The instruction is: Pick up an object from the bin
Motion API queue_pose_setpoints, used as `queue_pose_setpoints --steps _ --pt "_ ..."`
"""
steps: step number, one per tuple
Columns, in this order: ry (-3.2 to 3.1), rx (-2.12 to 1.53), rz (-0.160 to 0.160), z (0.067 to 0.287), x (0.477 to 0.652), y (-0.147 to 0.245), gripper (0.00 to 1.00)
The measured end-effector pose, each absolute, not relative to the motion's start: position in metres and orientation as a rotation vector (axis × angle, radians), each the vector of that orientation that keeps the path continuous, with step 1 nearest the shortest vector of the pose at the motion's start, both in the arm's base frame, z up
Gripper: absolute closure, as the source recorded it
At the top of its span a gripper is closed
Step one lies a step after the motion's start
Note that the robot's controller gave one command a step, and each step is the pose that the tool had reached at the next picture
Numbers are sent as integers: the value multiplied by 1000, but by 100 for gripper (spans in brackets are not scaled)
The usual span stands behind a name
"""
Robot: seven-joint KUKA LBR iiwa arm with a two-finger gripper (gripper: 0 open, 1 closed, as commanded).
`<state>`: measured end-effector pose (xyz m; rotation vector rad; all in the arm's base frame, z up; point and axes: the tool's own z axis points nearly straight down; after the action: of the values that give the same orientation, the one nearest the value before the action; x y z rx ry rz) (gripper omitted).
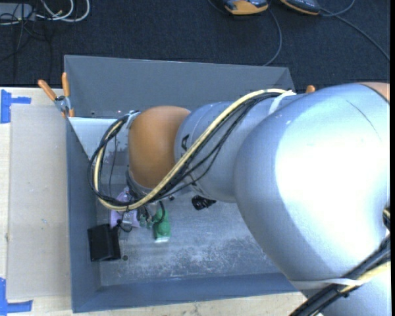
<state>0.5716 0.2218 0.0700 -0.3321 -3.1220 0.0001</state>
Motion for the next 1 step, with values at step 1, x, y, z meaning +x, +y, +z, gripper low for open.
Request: queue_pose_setpoints --steps 1 --pt "-3122 -333 0 70 572 222 100"
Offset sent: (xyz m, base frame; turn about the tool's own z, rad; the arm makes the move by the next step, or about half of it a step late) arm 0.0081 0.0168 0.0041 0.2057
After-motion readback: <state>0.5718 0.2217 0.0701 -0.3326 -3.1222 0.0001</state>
